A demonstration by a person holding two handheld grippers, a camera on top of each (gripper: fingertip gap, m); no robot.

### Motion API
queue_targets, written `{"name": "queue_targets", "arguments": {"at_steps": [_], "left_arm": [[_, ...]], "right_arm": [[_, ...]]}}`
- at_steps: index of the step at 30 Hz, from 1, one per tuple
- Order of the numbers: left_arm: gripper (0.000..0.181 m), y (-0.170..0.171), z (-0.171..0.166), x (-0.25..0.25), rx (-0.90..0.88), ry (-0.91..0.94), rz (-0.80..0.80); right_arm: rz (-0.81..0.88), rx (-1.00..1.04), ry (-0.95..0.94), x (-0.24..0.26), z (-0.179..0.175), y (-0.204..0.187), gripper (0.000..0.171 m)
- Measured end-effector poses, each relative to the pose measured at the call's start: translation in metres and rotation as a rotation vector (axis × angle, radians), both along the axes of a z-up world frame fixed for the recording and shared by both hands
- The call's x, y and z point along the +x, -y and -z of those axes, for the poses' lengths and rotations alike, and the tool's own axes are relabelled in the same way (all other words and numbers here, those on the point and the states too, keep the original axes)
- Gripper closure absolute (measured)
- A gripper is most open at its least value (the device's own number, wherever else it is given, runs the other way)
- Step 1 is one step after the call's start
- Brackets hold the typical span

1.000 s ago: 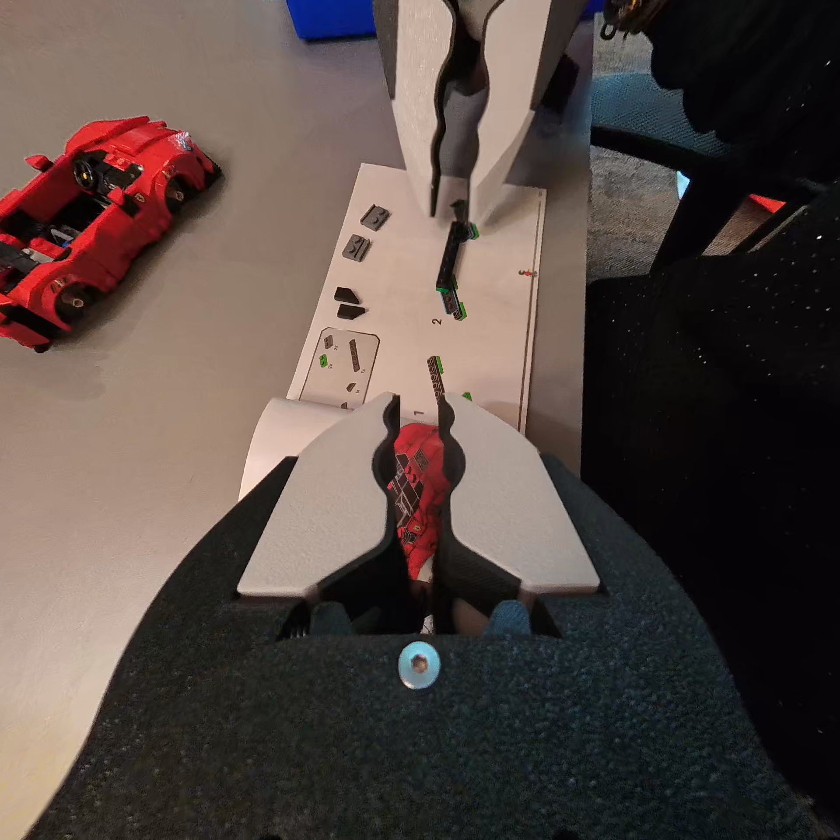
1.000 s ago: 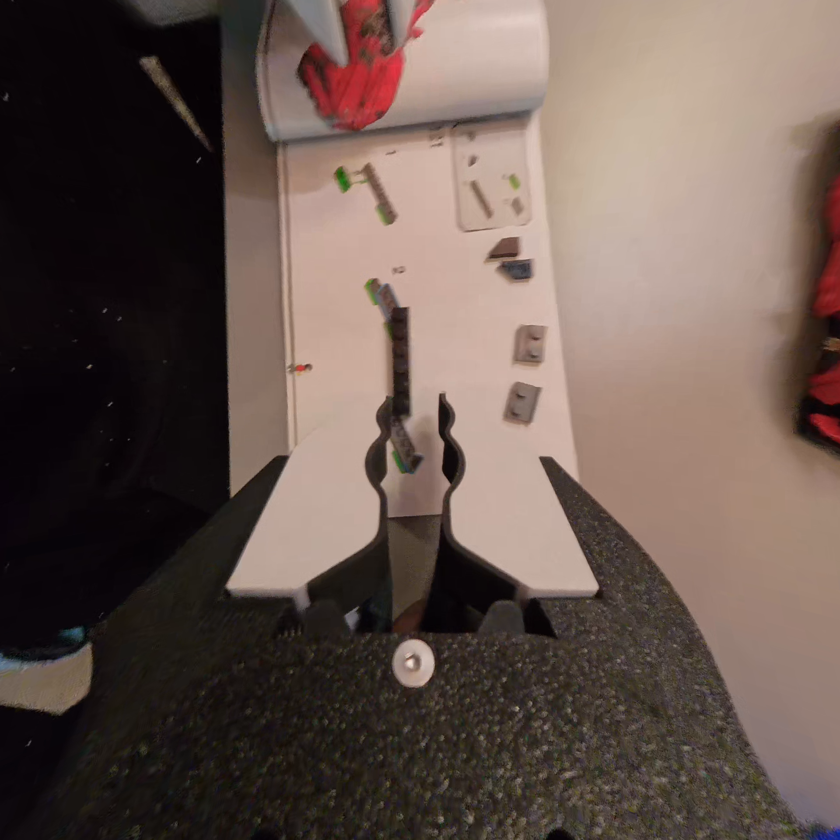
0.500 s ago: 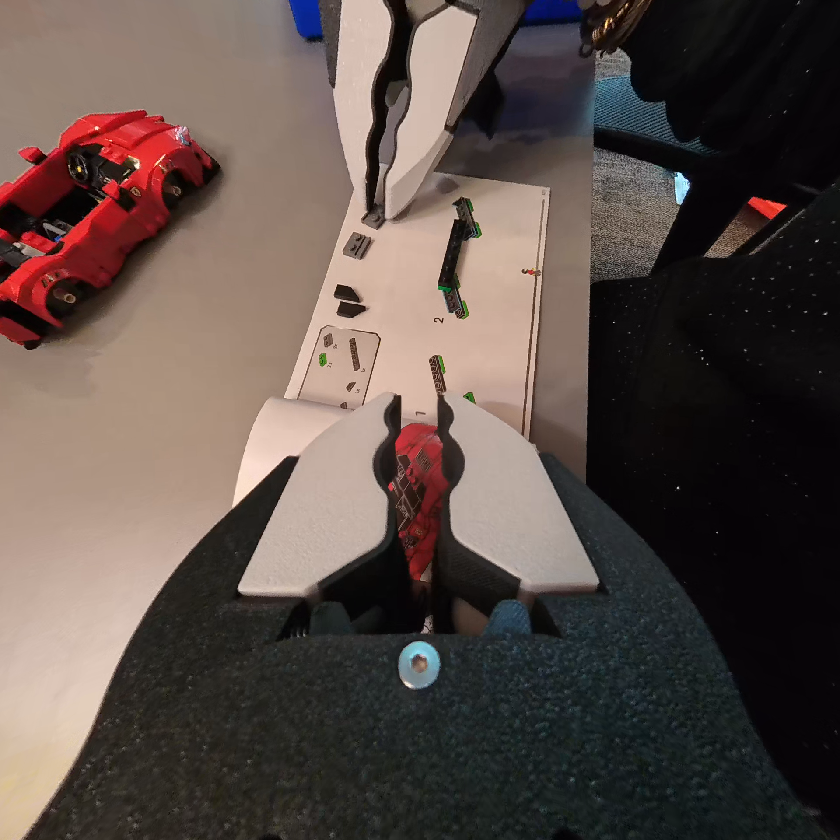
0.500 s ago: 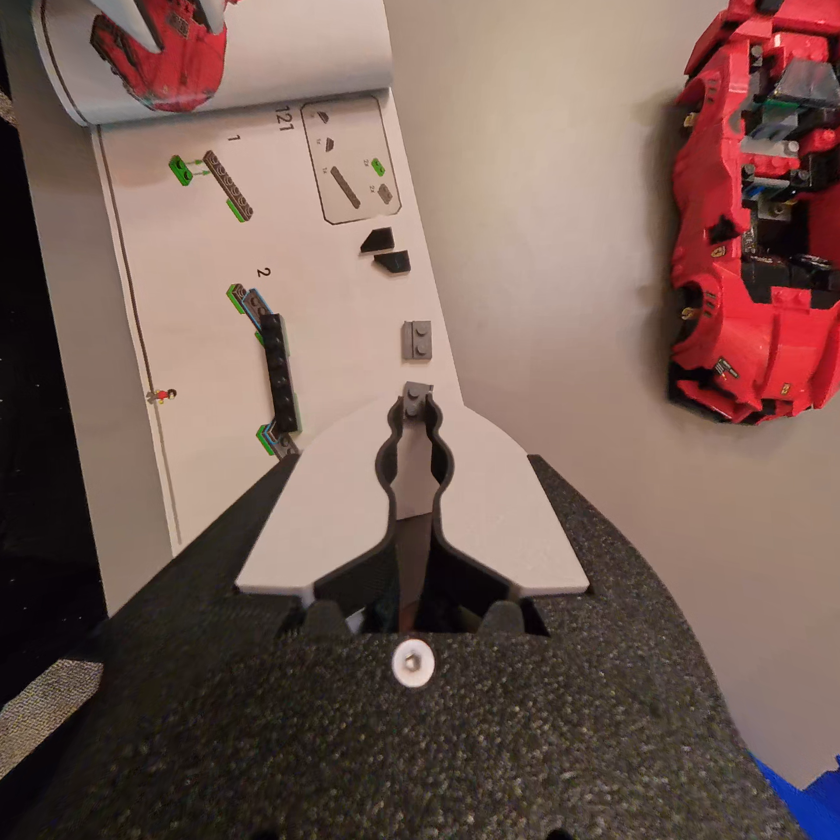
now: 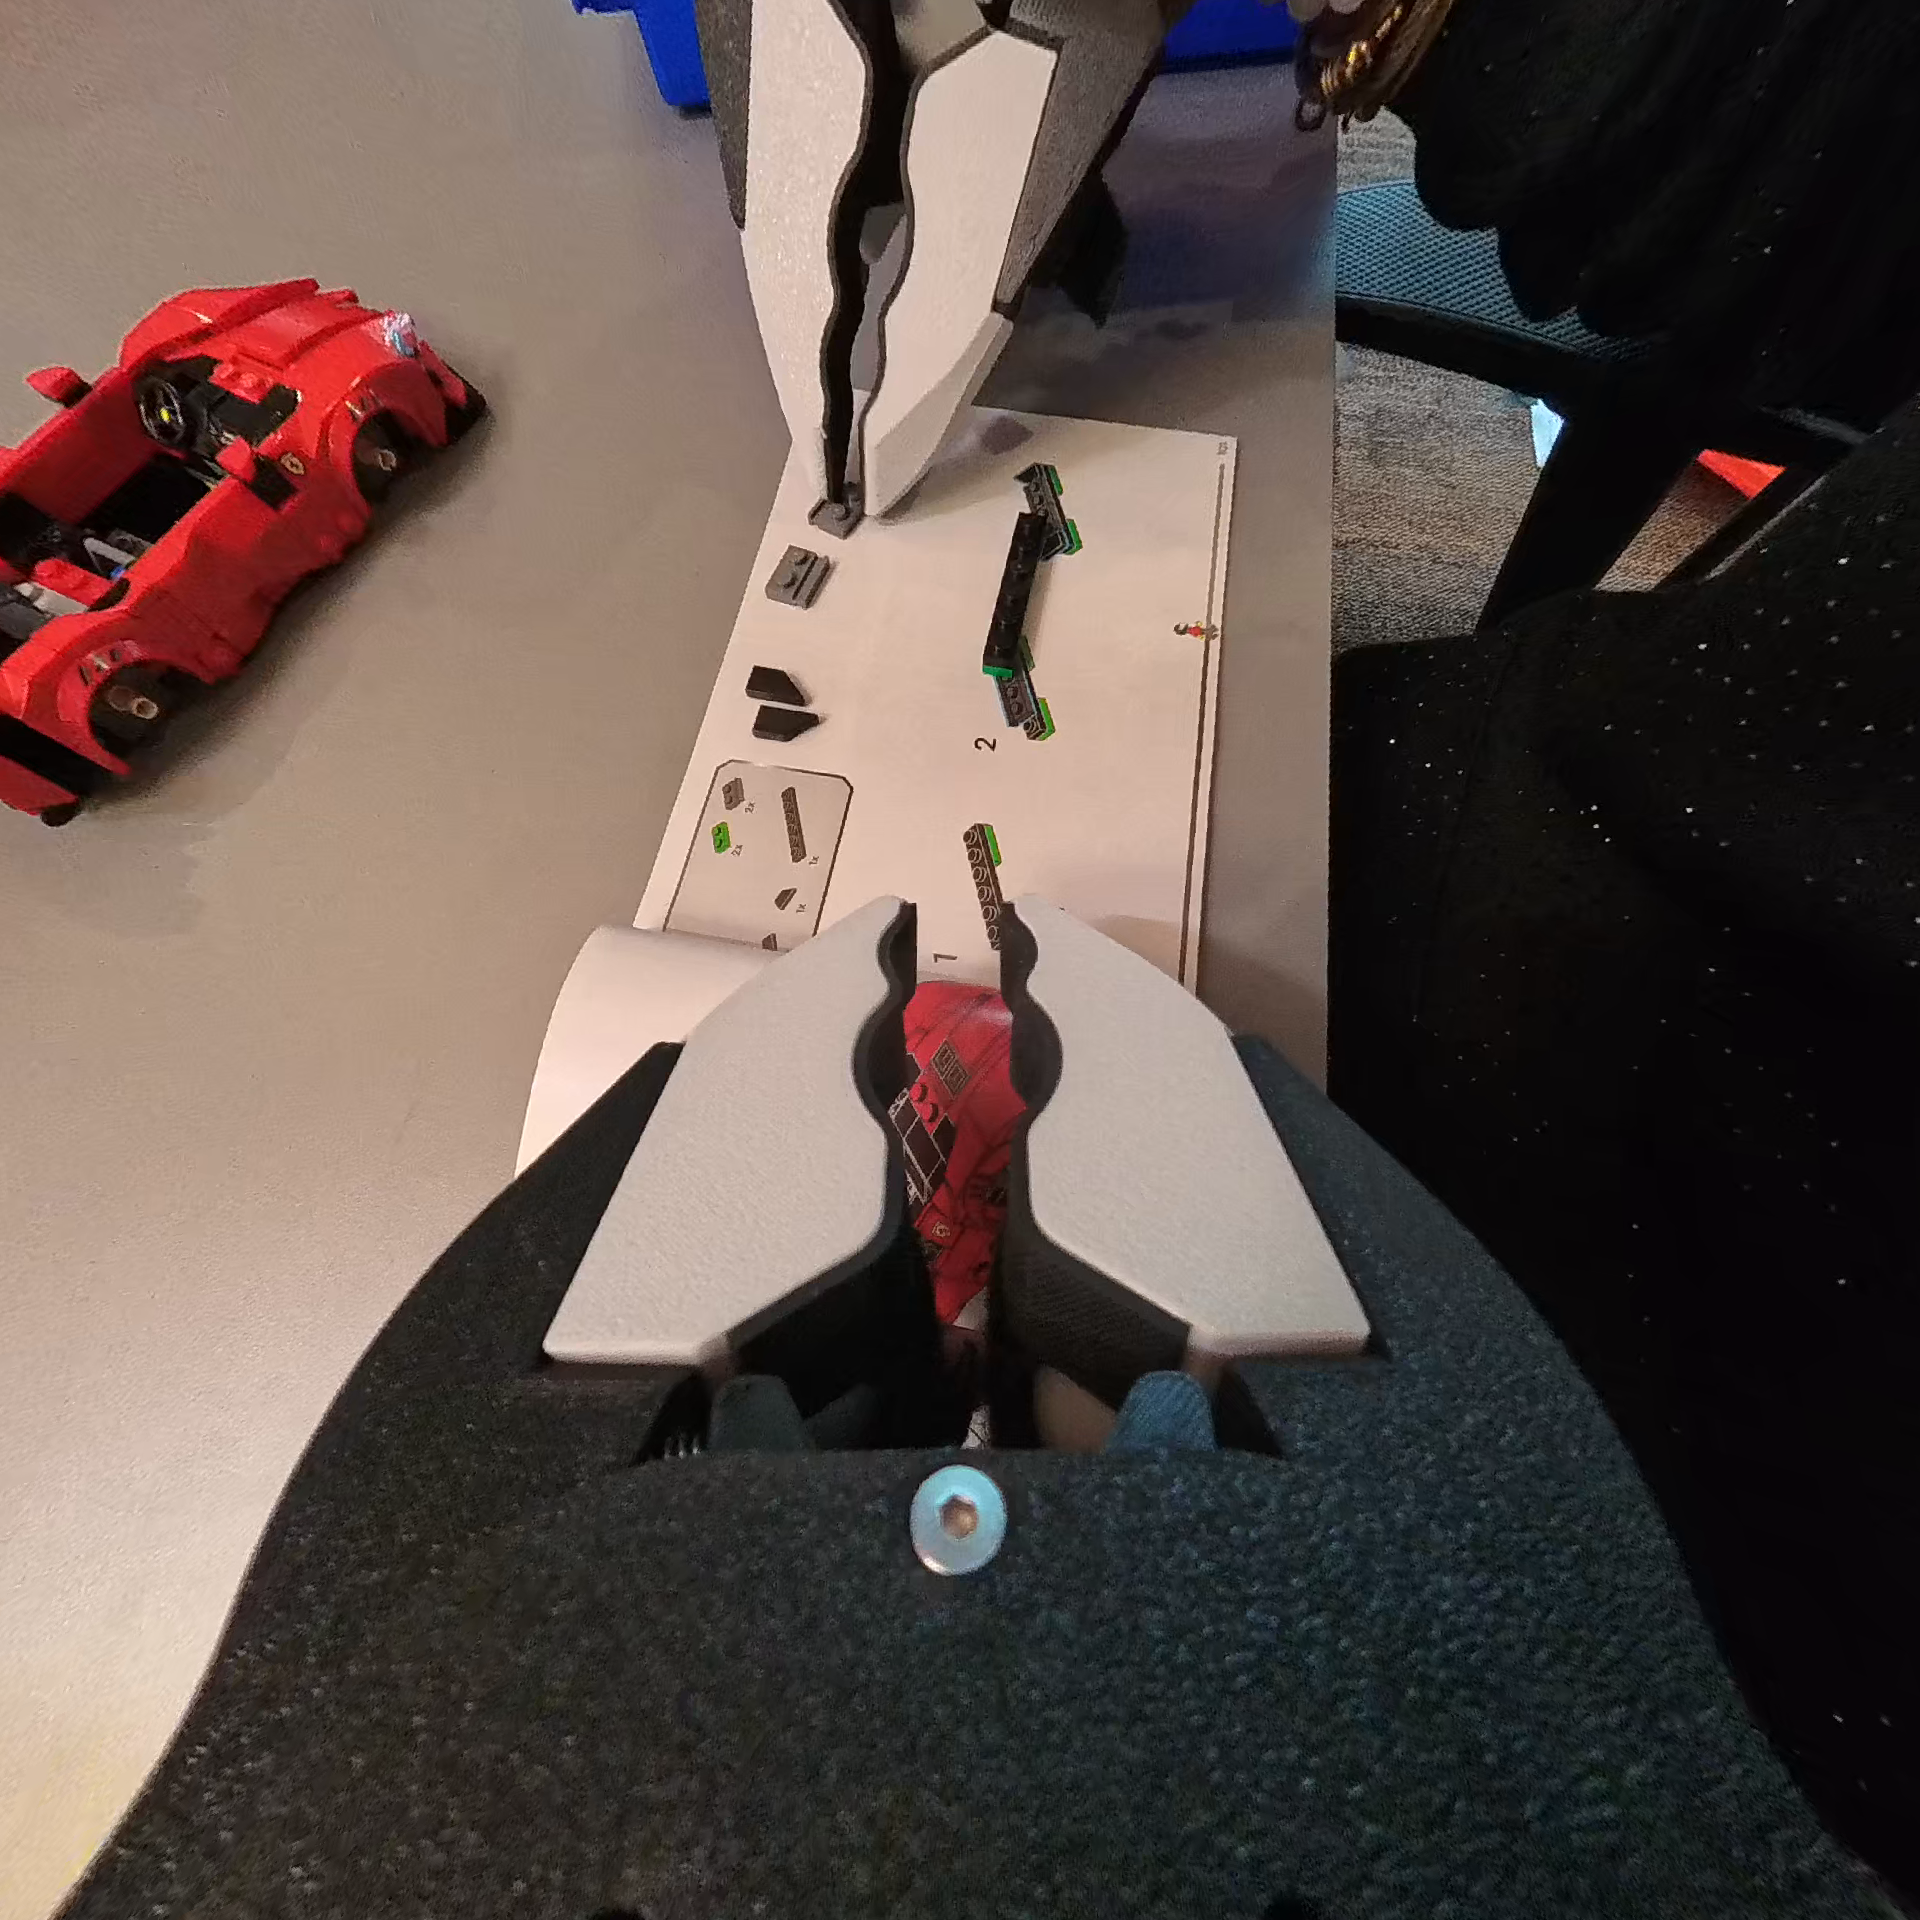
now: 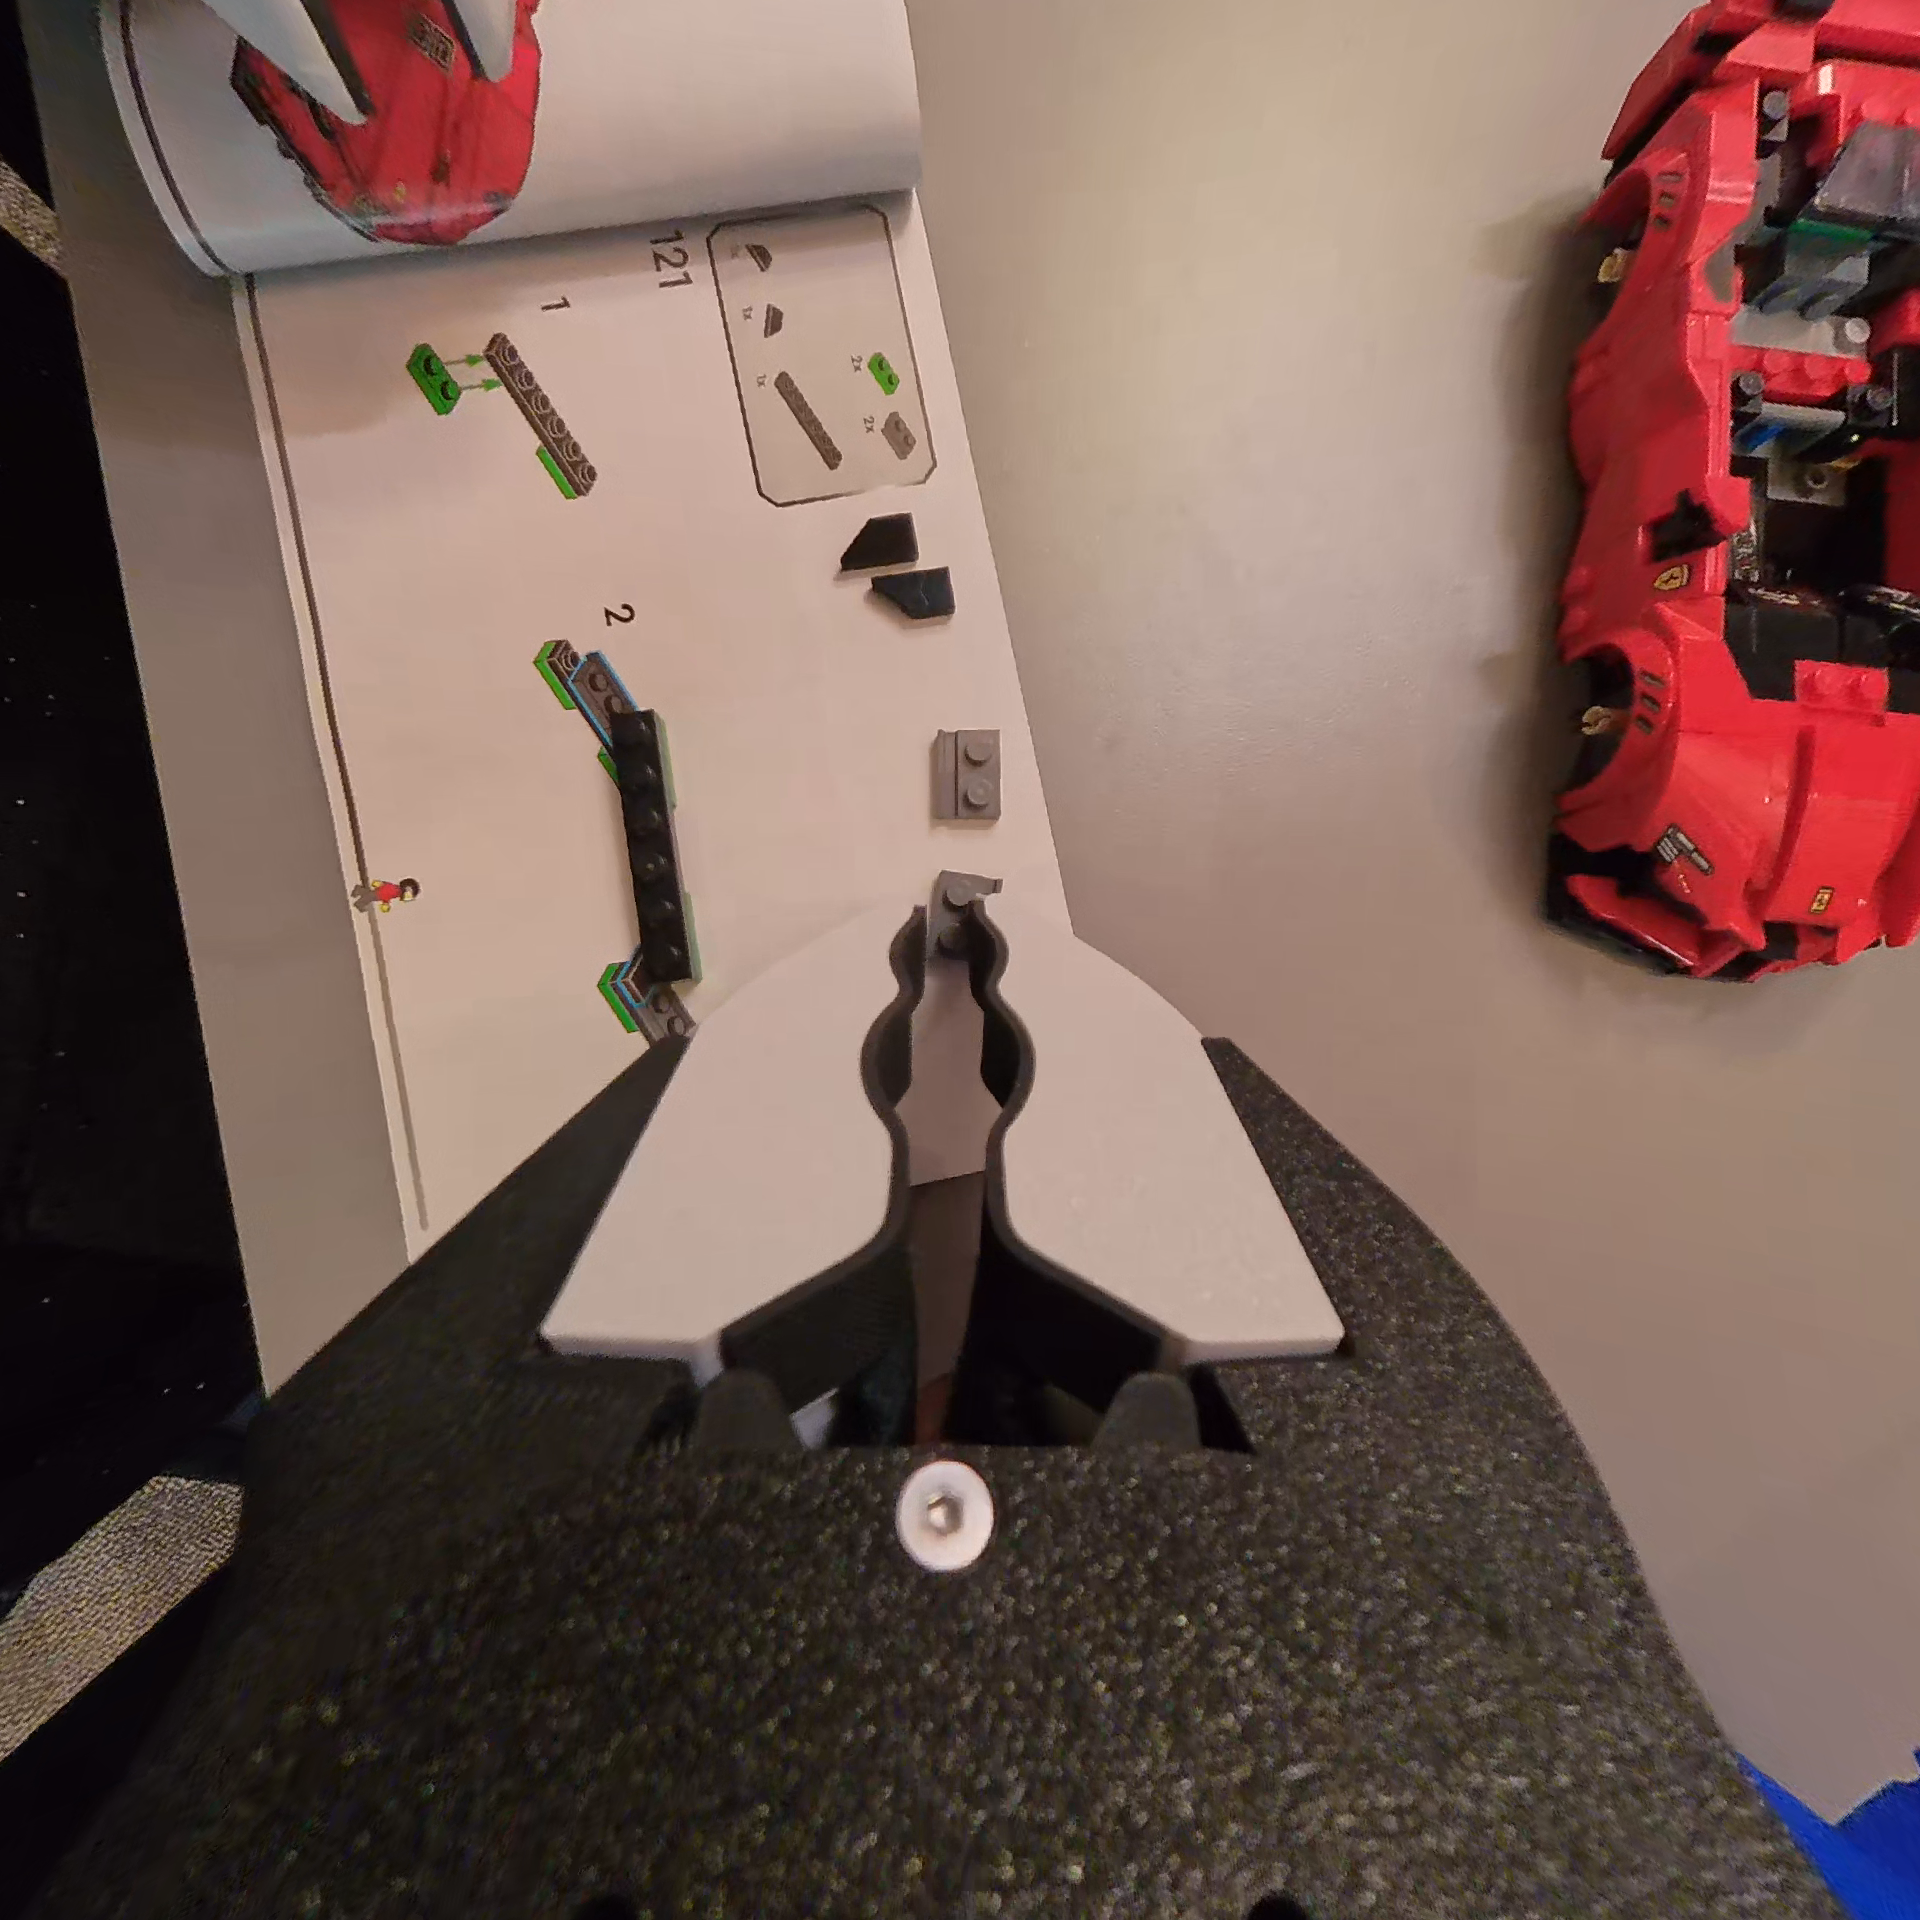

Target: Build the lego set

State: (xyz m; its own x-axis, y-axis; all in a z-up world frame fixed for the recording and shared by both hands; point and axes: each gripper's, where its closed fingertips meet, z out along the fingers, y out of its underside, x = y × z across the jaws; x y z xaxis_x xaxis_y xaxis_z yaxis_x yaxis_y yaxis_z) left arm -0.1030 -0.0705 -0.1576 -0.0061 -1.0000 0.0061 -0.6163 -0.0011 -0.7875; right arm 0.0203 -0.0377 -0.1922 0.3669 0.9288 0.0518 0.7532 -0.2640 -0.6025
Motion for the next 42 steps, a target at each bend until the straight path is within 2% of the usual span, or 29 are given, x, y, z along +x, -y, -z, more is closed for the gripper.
{"name": "queue_targets", "arguments": {"at_steps": [13, 16, 20, 25, 29, 31, 36, 42], "left_arm": [[0.167, 0.004, -0.005, 0.010, 0.013, 0.010, 0.029], [0.166, 0.005, -0.006, 0.015, 0.022, 0.012, 0.039], [0.167, 0.009, -0.006, 0.020, 0.021, 0.011, 0.056], [0.167, 0.011, -0.004, 0.024, 0.030, -0.001, 0.070], [0.167, 0.011, -0.003, 0.025, 0.024, 0.000, 0.072], [0.167, 0.011, -0.002, 0.026, 0.020, 0.002, 0.072], [0.167, 0.013, -0.003, 0.030, -0.004, 0.010, 0.081], [0.166, 0.015, 0.004, 0.035, -0.003, -0.026, 0.092]], "right_arm": [[0.009, 0.029, 0.055, 0.001, 0.001, -0.001, 0.165], [-0.007, 0.039, 0.033, -0.001, -0.002, 0.000, 0.171], [-0.004, 0.026, 0.023, 0.002, -0.002, 0.003, 0.171], [0.060, -0.008, 0.009, 0.007, -0.009, 0.005, 0.150], [0.115, -0.038, 0.067, 0.009, 0.000, 0.005, 0.150], [0.121, -0.043, 0.070, 0.007, 0.002, 0.005, 0.157], [0.061, -0.026, 0.073, 0.005, 0.000, 0.007, 0.159], [-0.088, -0.013, 0.002, -0.014, -0.022, 0.025, 0.159]]}}
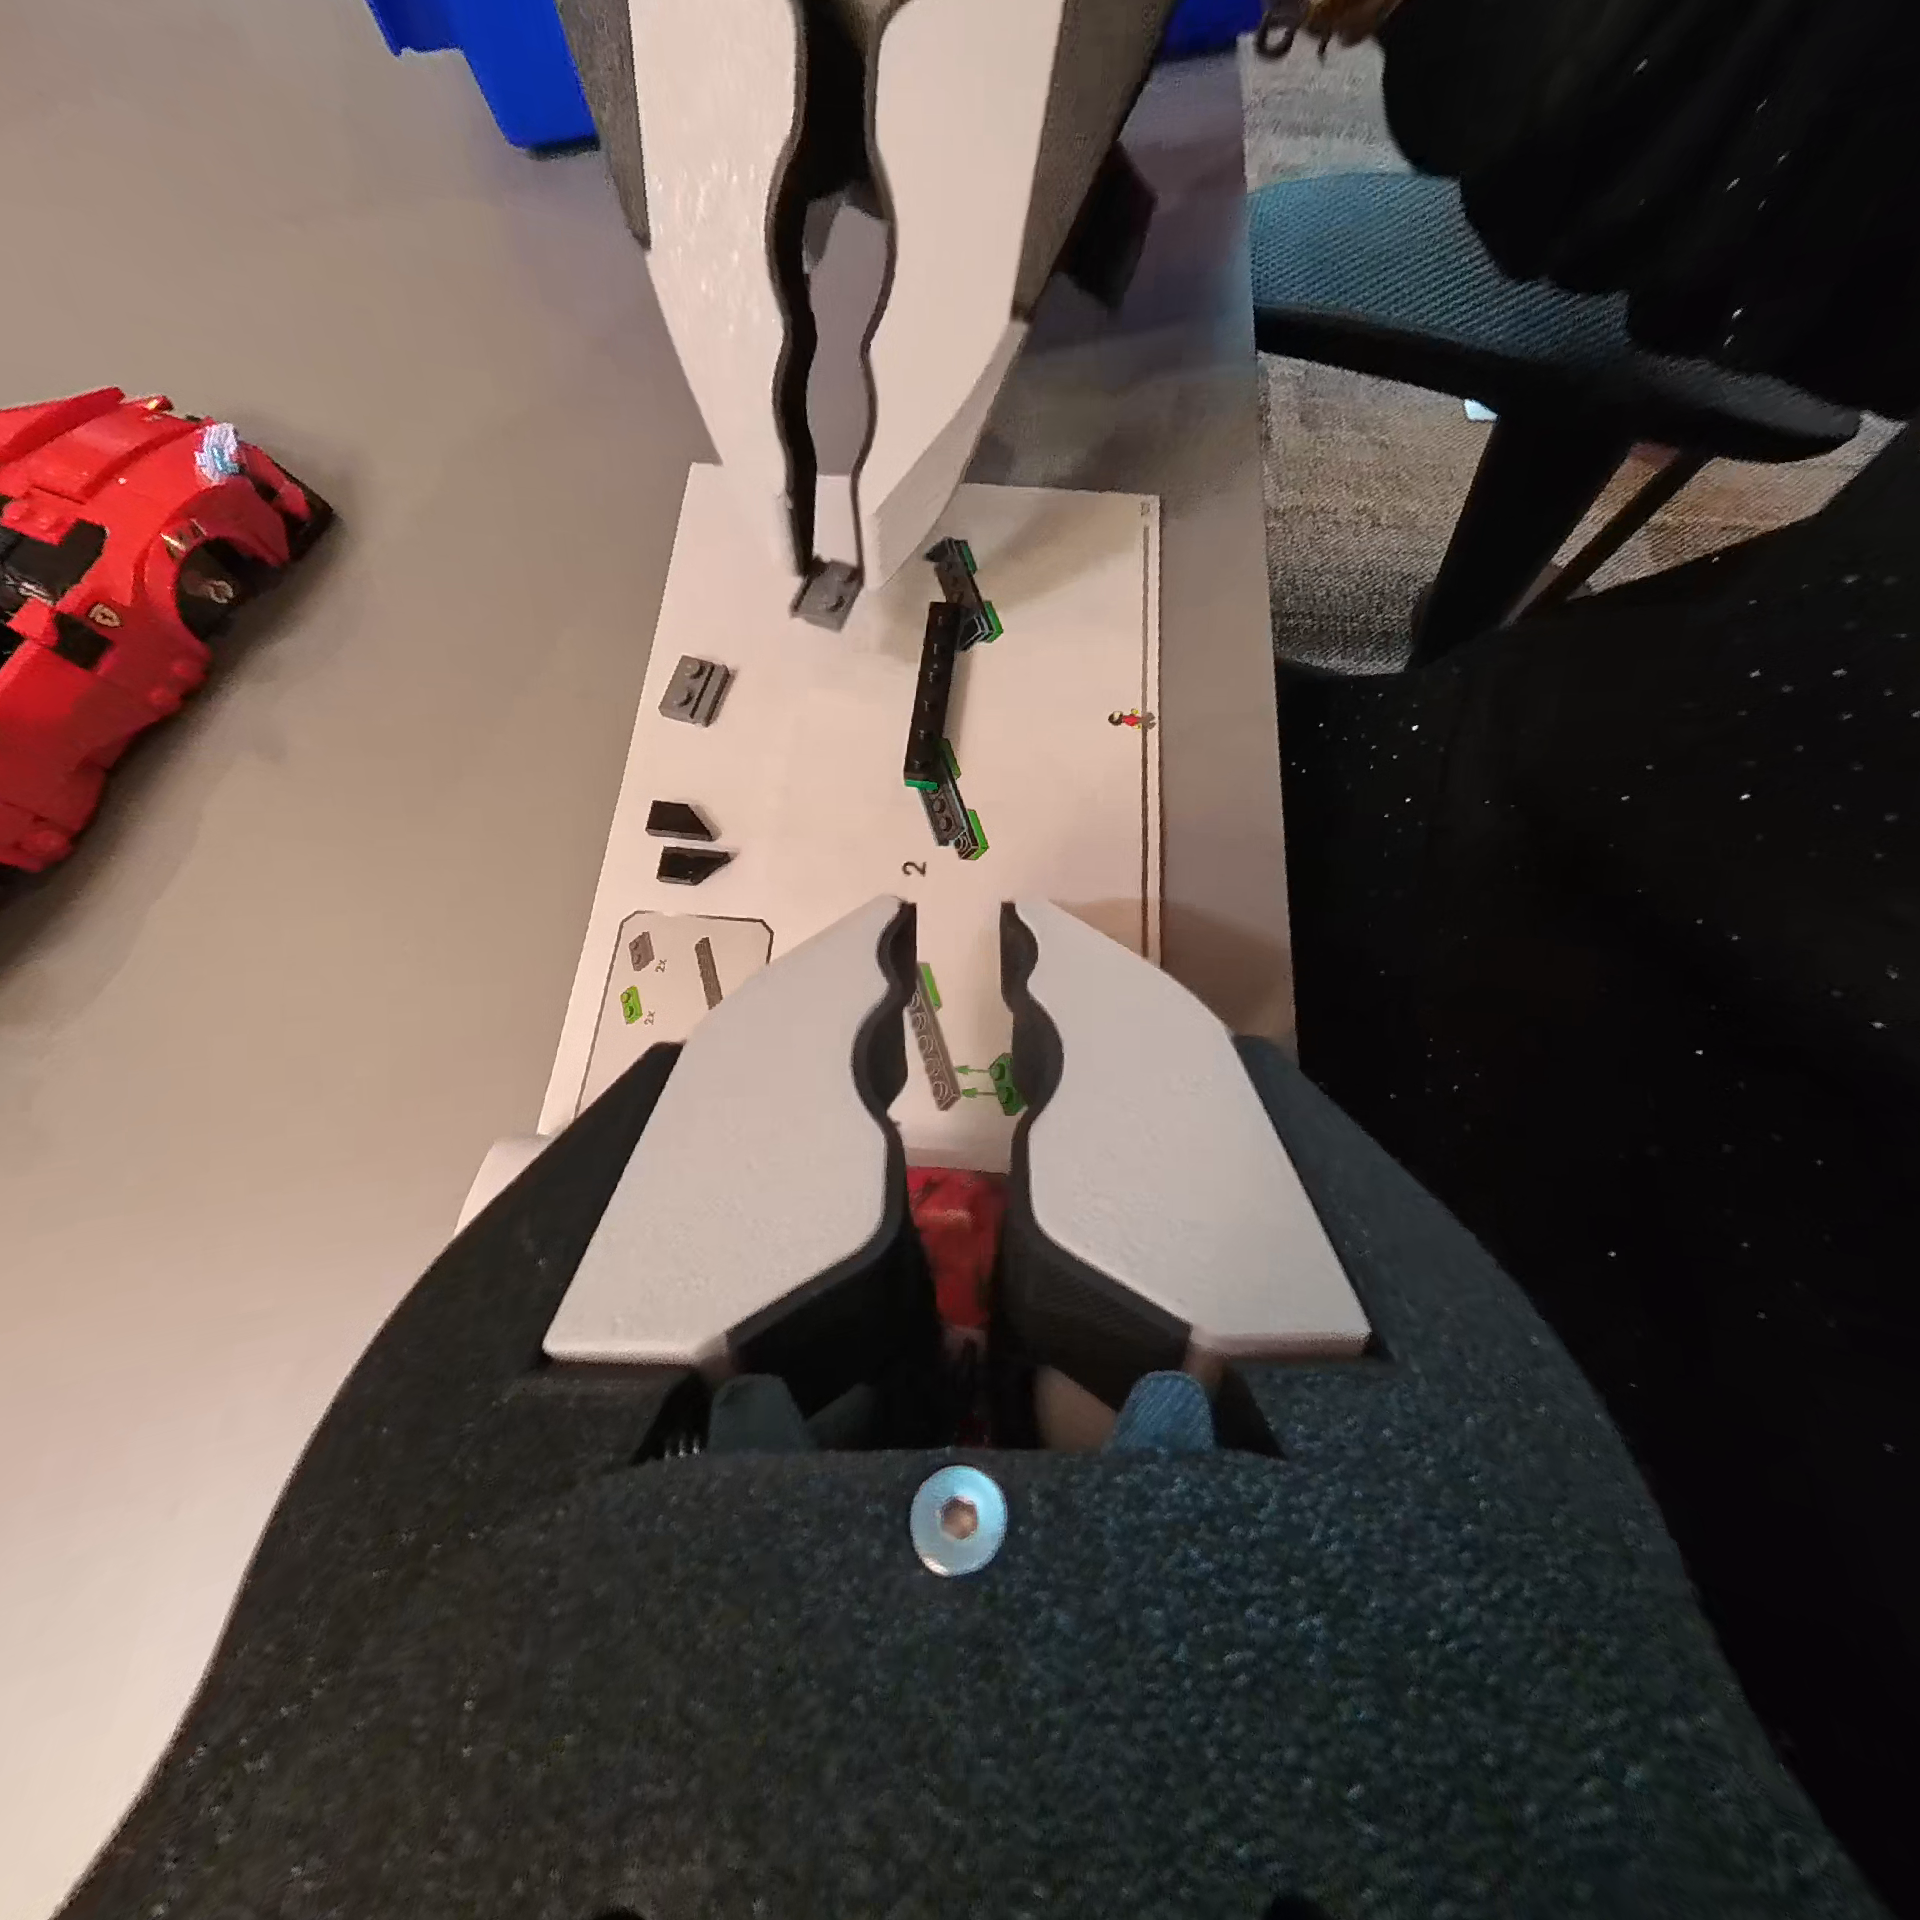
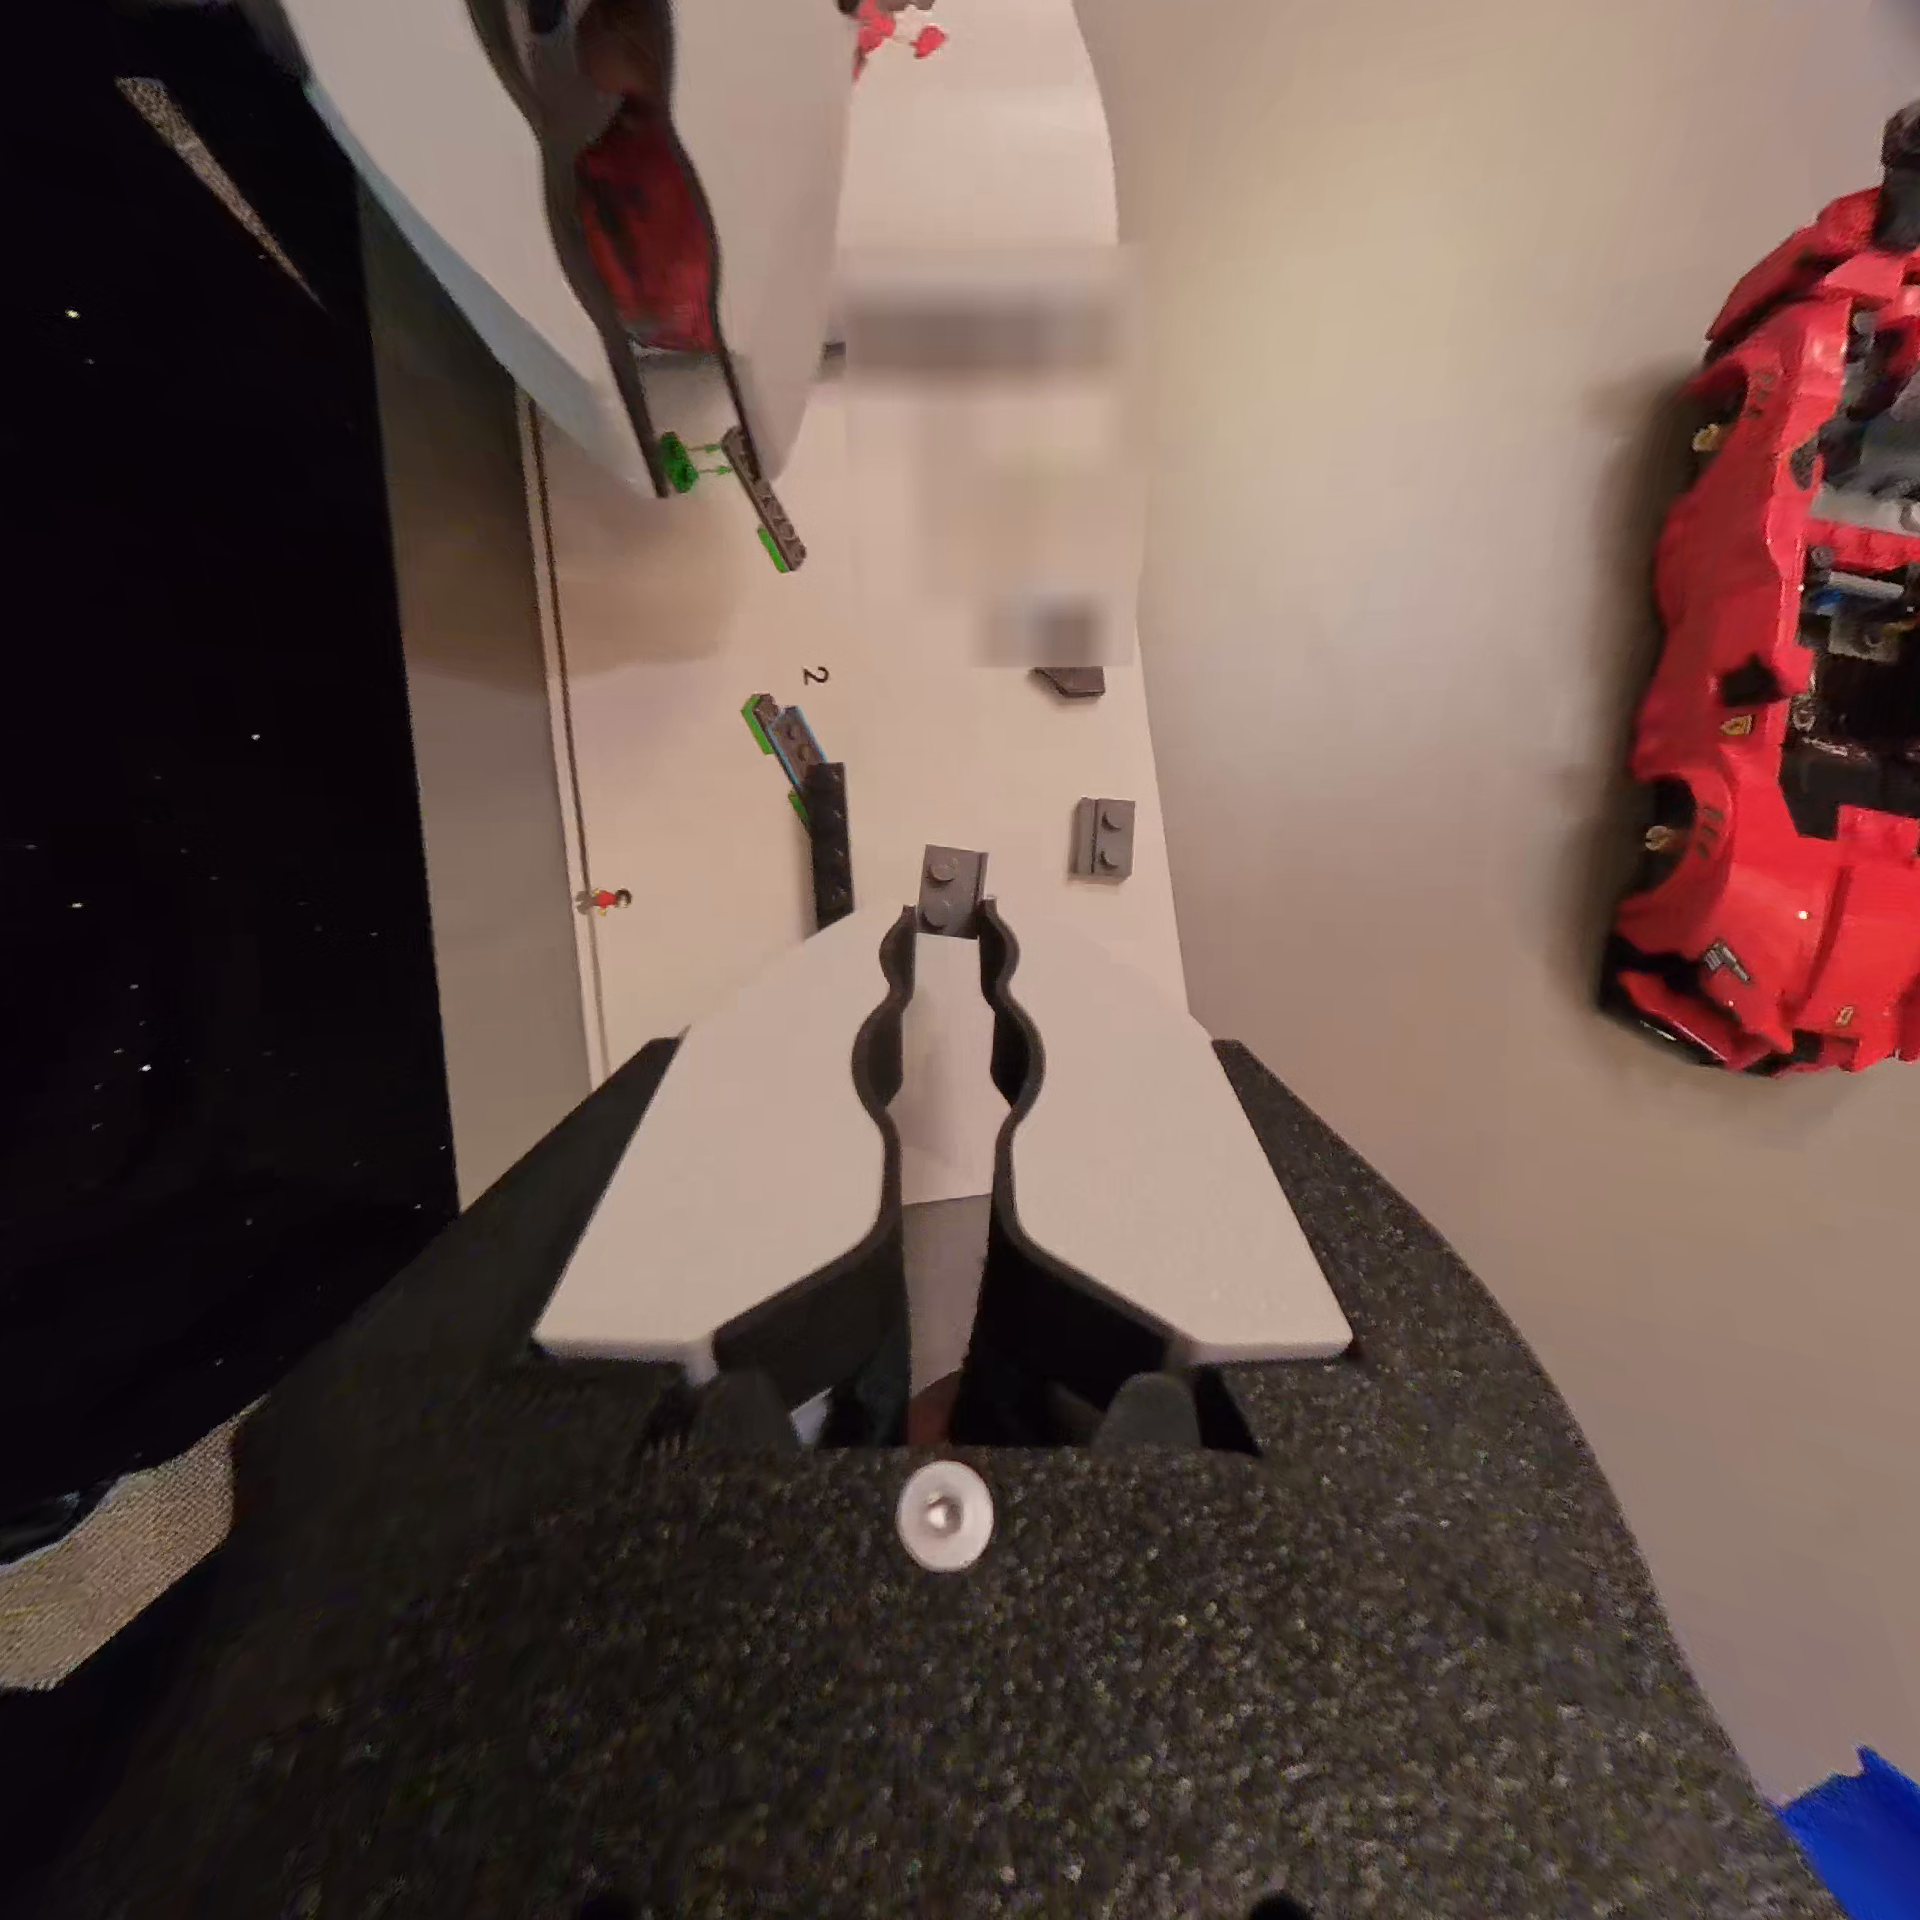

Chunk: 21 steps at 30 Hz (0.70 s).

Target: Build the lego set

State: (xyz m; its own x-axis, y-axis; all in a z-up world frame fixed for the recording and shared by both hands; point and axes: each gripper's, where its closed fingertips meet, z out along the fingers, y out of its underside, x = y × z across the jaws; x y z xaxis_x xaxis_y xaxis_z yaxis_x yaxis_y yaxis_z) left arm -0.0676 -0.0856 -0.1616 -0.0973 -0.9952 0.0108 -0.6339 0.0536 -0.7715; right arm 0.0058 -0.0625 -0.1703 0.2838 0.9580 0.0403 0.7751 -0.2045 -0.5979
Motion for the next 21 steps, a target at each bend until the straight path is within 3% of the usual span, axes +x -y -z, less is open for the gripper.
{"name": "queue_targets", "arguments": {"at_steps": [21], "left_arm": [[0.163, 0.001, 0.001, -0.009, -0.022, 0.014, -0.001]], "right_arm": [[-0.080, -0.035, 0.020, -0.016, 0.008, 0.015, 0.160]]}}
